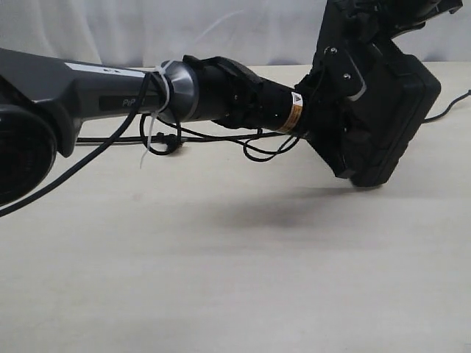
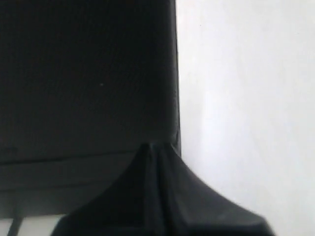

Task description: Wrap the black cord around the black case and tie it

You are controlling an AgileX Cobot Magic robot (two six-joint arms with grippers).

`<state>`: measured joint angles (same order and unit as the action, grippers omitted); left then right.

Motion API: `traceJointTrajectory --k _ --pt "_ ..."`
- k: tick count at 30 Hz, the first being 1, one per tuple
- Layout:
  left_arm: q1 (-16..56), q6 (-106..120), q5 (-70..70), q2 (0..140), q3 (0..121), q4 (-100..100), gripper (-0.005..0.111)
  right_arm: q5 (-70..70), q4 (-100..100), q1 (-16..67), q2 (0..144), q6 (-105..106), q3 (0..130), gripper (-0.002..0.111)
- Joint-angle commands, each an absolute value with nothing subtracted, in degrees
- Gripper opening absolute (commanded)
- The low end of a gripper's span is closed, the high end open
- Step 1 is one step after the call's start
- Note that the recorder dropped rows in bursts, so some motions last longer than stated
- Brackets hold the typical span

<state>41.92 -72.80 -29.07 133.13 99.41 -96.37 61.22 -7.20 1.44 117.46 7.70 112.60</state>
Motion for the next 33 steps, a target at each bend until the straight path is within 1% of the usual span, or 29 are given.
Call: traceJointTrajectory --k 1,5,12,14,19,23,25,27,29,31,33 --pt "41.17 -79.58 -33.19 131.07 99.42 -99.95 0.0 64.18 -5.52 1.5 117.46 4.58 112.62 0.004" --pt "38.2 -83.58 -33.73 127.34 97.61 -99.95 0.0 64.55 -5.97 1.5 117.46 3.72 112.62 0.004" --pt "28.9 -85.7 -33.24 118.51 89.93 -99.95 0.0 65.04 -6.14 1.5 117.46 3.72 112.62 0.004" --pt "26.05 -85.52 -30.6 115.87 87.66 -99.95 0.0 65.37 -6.14 1.5 117.46 3.72 112.62 0.004" --pt "21.1 -85.31 -16.26 112.58 83.18 -99.95 0.0 66.05 -6.14 1.5 117.46 3.82 112.62 0.004" --pt "17.02 -86.61 -15.85 112.58 79.71 -99.95 0.0 66.03 -6.14 1.5 117.46 4.32 112.62 0.004" --pt "15.06 -87.2 -15.93 112.58 78.24 -99.95 0.005 66.03 -6.14 1.5 117.58 4.87 112.62 0.004" --pt "13.17 -87.2 -15.93 112.58 76.98 -99.95 0.015 66.17 -6.14 1.5 117.68 5.21 112.62 0.004" --pt "11.23 -88.15 -14.74 112.58 75.79 -99.95 0.028 66.61 -6.14 1.5 117.8 5.31 112.62 0.004" --pt "10.6 -88.43 -9.23 112.58 74.32 -99.95 0.037 66.74 -6.14 1.5 118.09 5.51 112.62 0.004" --pt "10.89 -84.61 2.61 112.58 72.6 -99.95 0.039 66.76 -6.14 1.5 118.19 5.51 112.62 0.004"
